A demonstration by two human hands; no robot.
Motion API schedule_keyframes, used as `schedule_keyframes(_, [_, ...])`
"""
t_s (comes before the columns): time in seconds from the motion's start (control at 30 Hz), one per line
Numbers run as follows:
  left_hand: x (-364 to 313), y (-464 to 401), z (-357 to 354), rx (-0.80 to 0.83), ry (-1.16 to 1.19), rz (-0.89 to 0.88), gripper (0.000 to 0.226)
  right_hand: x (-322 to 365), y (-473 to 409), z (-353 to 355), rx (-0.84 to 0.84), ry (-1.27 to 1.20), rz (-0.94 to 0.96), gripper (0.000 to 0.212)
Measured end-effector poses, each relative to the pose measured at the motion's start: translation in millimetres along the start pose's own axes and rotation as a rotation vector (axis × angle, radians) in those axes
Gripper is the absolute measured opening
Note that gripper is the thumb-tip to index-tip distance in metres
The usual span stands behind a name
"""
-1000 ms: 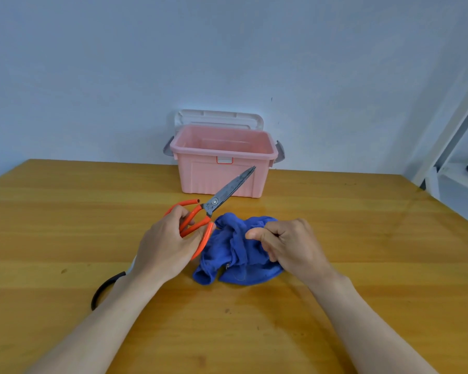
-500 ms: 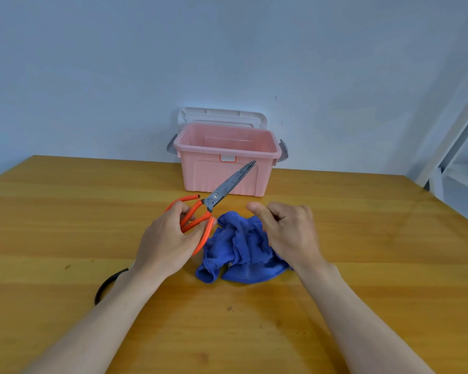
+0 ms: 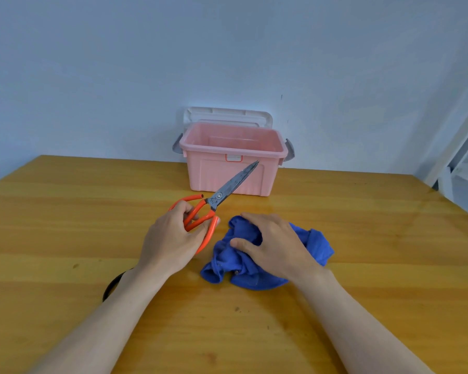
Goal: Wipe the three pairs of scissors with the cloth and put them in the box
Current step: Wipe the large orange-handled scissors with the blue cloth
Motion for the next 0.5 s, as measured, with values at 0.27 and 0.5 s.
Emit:
schedule_keyframes(0.27, [-1.3,-0.4,0.0,0.006,0.000,-0.003,0.038,-1.3,11.1,33.7,-0.235,-0.189,-0.123,0.023])
schedule_keyframes(0.5, [-4.6,0.6,3.5,-0.006,0.026,0.017,0.039,6.1,18.1,59.3,-0.276,0.143,-0.030,0.010])
Point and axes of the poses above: each hand's wrist, its own y-axis away from the middle knuckle, its own z-axis out of the back of the hand, x = y × z, the point moved 4 cm from there along -y, towards the middle knuckle, and after that the axes turned 5 degrees about -z, right-handed, at the moved point
